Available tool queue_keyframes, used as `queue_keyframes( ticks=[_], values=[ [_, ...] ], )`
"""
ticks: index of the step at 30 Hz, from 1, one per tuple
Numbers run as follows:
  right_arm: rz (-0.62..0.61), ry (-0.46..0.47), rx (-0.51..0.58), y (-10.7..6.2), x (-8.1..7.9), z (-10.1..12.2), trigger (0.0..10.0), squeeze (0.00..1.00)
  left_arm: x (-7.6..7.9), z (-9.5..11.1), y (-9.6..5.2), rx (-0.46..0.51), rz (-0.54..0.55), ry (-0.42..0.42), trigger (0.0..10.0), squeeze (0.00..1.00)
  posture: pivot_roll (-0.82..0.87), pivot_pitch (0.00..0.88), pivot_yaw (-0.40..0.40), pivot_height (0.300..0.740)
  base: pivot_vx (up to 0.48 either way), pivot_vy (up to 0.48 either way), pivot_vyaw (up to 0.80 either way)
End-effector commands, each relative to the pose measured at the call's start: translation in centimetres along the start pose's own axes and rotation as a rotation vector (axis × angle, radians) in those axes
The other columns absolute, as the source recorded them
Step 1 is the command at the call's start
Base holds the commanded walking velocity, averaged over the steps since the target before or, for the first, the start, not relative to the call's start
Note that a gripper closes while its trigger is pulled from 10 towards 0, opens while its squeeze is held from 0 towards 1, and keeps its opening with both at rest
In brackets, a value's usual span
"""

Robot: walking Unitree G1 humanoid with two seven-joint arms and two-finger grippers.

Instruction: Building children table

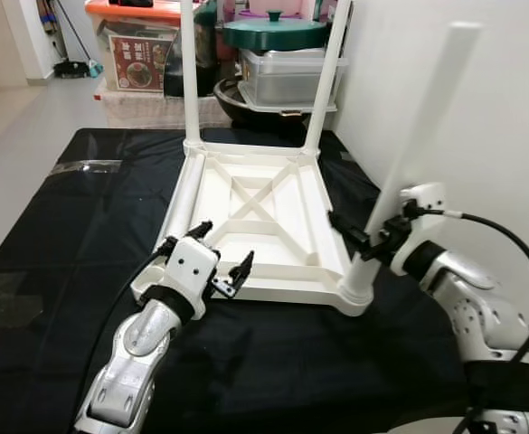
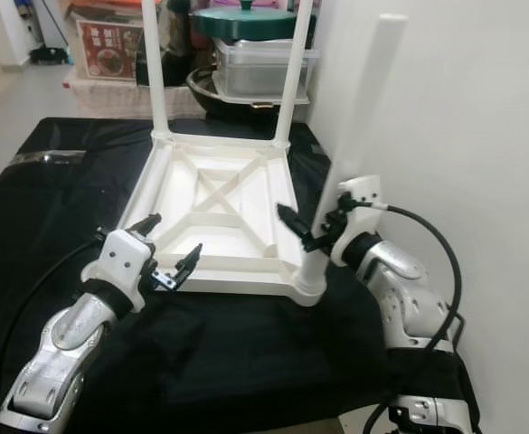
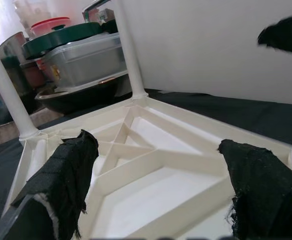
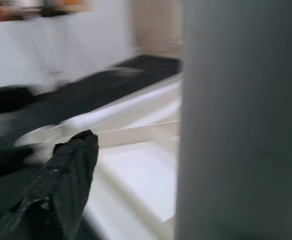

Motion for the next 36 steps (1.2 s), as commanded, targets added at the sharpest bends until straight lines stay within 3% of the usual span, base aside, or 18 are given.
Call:
queue_keyframes(
  ticks=[1,2,3,6,7,8,10,12,15,17,21,22,24,25,30,31,33,36],
  values=[
    [0.194,0.008,-0.041,1.2,-2.8,-1.0,3.1,0.00,-0.1,-0.2,-0.3,-0.008,0.010,0.012,10.0,0.00,0.09,0.000,-0.140,0.740,0.000,0.000,0.00],
    [0.194,0.008,-0.041,1.2,-2.8,-1.0,3.1,0.00,-0.1,-0.2,-0.3,-0.008,0.010,0.012,10.0,0.00,0.09,0.000,-0.140,0.740,0.000,0.000,0.00],
    [0.241,0.009,-0.044,1.4,-3.5,-1.3,0.0,0.00,0.0,-0.2,-0.4,-0.009,0.016,0.011,10.0,0.00,0.10,0.000,-0.144,0.740,0.000,0.000,0.00],
    [0.209,0.020,-0.049,1.8,-3.5,-1.7,0.0,0.00,0.0,-0.1,-0.5,-0.008,0.020,0.009,10.0,0.00,0.11,0.000,-0.149,0.740,0.000,0.000,0.00],
    [-0.042,0.011,-0.095,2.6,-0.9,-2.8,0.0,0.00,0.0,-0.1,-0.7,-0.011,0.024,0.008,10.0,0.00,0.11,0.000,-0.152,0.740,0.000,0.000,0.00],
    [-0.042,0.011,-0.095,2.6,-0.9,-2.8,0.0,0.00,0.0,-0.1,-0.7,-0.011,0.024,0.008,10.0,0.00,0.11,0.000,-0.152,0.740,0.000,0.000,0.00],
    [-0.643,0.085,-0.146,1.6,4.6,-4.4,0.0,0.00,-0.1,-0.4,-1.1,-0.023,0.029,0.017,10.0,0.00,0.11,0.000,-0.155,0.740,0.000,0.000,0.00],
    [-1.092,0.146,-0.164,-2.5,7.0,-5.8,0.0,0.00,-0.3,-0.3,-1.2,-0.024,0.034,0.017,10.0,0.00,0.11,0.000,-0.153,0.740,0.000,0.000,0.00],
    [-1.221,0.157,-0.173,-4.2,7.0,-6.4,0.0,0.00,-0.3,-0.3,-1.2,-0.024,0.034,0.016,10.0,0.00,0.11,0.000,-0.149,0.740,0.000,0.000,0.00],
    [-1.312,0.134,-0.193,-5.7,5.3,-7.1,0.0,0.00,-0.1,-0.4,-1.1,-0.024,0.026,0.013,10.0,0.00,0.08,0.000,-0.129,0.740,0.000,0.000,0.00],
    [-1.272,0.118,-0.209,-5.5,3.4,-7.2,0.0,0.00,0.2,-0.4,-0.8,-0.018,0.014,0.008,10.0,0.00,0.07,0.000,-0.118,0.740,0.000,0.000,0.00],
    [-1.131,0.142,-0.198,-3.9,1.9,-6.9,10.0,0.00,0.3,-0.3,-0.7,-0.013,0.005,0.005,10.0,0.00,0.07,0.000,-0.114,0.740,0.000,0.000,0.00],
    [-0.993,0.127,-0.142,-2.5,0.7,-5.9,10.0,0.00,0.5,-0.2,-0.6,-0.010,-0.003,0.002,10.0,0.00,0.06,0.000,-0.112,0.740,0.000,0.000,0.00],
    [-0.884,0.132,-0.076,-1.5,0.0,-5.0,10.0,1.00,0.6,-0.2,-0.5,-0.008,-0.007,0.001,10.0,0.00,0.07,0.000,-0.117,0.740,0.000,0.000,0.00],
    [-0.707,0.143,0.050,0.5,0.5,-2.2,10.0,1.00,0.2,-0.1,-0.4,-0.007,0.002,0.005,10.0,0.00,0.07,0.000,-0.120,0.740,0.000,0.000,0.00],
    [-0.563,0.062,0.053,1.0,0.6,-1.1,10.0,0.00,0.1,-0.2,-0.4,-0.007,0.004,0.007,10.0,0.00,0.07,0.000,-0.119,0.740,0.000,0.000,0.00],
    [-0.308,-0.050,0.047,0.8,0.6,0.0,10.0,0.00,0.1,-0.4,-0.5,-0.012,0.005,0.009,10.0,0.00,0.07,0.000,-0.123,0.740,0.000,0.000,0.00],
    [-0.149,-0.064,0.025,0.5,0.1,0.0,10.0,0.00,0.2,-0.3,-0.3,-0.008,0.006,0.008,10.0,0.00,0.08,0.000,-0.125,0.740,0.000,0.000,0.00]
  ],
)
Point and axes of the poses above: a point about 5 cm out from each wrist's last joint towards the gripper, its own y axis pointing out of the wrist towards the gripper, its own z axis along the axis of the wrist's last joint, x = y × z, the point moved 2 cm from there along y, pointing out of the wrist towards the gripper, and after that the axes turned 5 degrees about y, right-handed, at the moved point
